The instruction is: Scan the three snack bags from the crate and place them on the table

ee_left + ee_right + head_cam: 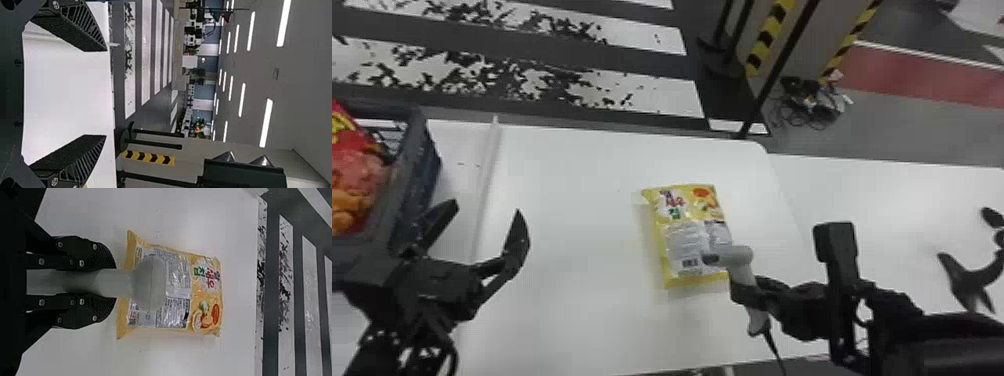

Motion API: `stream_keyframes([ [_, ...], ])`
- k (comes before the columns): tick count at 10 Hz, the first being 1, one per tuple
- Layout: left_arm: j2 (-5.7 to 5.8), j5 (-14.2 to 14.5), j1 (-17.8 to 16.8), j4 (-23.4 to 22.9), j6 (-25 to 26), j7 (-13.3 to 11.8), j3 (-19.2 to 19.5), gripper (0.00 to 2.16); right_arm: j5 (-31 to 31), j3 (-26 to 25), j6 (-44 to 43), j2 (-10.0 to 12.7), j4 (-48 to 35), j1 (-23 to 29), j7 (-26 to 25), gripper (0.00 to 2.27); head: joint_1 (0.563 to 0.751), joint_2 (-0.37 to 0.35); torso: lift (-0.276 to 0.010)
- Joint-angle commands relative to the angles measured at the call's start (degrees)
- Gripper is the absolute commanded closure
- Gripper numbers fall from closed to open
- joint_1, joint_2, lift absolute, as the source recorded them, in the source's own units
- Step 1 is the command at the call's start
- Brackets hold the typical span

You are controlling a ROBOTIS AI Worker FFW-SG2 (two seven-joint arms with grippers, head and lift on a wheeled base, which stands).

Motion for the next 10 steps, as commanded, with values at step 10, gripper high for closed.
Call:
stream_keyframes([
  [10,-0.15,-0.4,1.0,-0.5,-0.2,-0.1,-0.7,0.09,5.6,9.4,0.8,-0.1,4.5,-4.4,-1.6,2.26,0.695,-0.183,-0.062],
])
